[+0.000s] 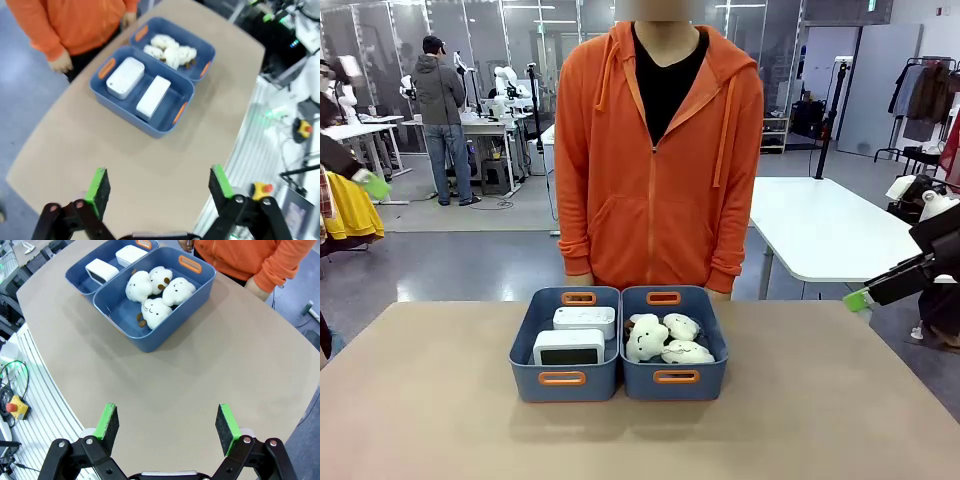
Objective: Sort the digital clocks into the basket.
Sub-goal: Pick up the Digital clock from the table and place it into the empty Plastic storage basket.
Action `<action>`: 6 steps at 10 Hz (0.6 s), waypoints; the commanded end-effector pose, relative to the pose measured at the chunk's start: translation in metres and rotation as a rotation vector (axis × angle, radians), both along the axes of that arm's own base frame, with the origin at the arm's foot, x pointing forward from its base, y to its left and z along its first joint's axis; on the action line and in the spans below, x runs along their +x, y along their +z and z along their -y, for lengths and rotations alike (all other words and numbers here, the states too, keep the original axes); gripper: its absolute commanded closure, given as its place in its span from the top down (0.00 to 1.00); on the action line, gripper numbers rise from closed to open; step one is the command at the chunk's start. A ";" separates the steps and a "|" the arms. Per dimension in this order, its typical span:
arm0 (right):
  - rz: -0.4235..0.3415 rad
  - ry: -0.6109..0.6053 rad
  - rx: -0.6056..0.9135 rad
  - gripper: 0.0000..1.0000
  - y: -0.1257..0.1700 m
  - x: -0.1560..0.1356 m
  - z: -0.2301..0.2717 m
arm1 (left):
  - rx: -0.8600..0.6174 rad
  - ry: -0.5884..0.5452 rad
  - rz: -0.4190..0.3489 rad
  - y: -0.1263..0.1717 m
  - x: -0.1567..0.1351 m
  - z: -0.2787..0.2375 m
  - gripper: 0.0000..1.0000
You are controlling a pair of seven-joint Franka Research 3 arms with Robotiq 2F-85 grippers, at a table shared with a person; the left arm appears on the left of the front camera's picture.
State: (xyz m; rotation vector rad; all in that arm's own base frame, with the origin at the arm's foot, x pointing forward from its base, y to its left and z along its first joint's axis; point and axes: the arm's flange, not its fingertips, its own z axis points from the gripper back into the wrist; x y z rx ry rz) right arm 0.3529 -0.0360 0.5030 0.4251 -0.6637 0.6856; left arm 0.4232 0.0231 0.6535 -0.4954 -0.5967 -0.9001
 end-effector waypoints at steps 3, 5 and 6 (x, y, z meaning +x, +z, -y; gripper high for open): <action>-0.007 -0.001 -0.005 0.98 0.001 -0.002 0.000 | 0.000 0.000 0.000 0.000 0.000 0.000 1.00; -0.007 -0.001 -0.005 0.98 0.001 -0.002 0.000 | 0.000 0.000 0.000 0.000 0.000 0.000 1.00; -0.007 -0.001 -0.005 0.98 0.001 -0.002 0.000 | 0.000 0.000 0.000 0.000 0.000 0.000 1.00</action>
